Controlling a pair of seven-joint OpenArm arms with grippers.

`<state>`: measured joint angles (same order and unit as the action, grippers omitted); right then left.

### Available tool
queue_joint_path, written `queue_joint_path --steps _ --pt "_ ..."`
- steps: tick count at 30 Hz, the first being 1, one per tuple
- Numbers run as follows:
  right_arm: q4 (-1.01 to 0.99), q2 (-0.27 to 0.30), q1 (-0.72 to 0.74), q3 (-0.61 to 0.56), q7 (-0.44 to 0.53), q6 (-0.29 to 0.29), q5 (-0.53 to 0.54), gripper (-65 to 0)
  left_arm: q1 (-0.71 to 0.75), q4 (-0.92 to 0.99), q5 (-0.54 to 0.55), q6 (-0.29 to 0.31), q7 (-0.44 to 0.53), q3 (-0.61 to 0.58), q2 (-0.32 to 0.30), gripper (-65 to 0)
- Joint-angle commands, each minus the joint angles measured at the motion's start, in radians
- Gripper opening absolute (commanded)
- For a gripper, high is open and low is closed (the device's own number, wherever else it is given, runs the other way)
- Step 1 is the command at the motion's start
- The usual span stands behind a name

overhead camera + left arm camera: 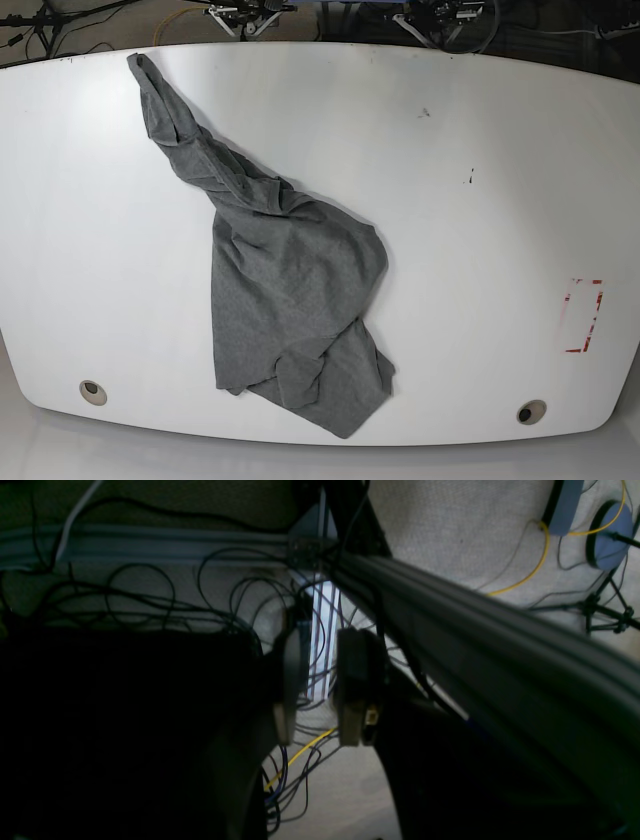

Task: Fold the T-shirt properly

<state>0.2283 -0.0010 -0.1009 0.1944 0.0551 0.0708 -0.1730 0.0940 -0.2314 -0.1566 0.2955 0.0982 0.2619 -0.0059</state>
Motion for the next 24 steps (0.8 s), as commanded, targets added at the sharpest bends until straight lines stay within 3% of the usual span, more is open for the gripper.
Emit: queue_joint_path --steps 1,24 --pt "0.004 0.000 -0.002 -0.001 0.000 0.001 0.005 -38.5 0.006 -0.005 0.006 0.004 0.005 0.003 -0.004 -53.4" --pt "0.010 -0.001 -0.009 0.000 0.000 0.000 0.001 -38.5 0.012 -0.010 0.007 0.002 0.001 0.005 -0.008 -53.4"
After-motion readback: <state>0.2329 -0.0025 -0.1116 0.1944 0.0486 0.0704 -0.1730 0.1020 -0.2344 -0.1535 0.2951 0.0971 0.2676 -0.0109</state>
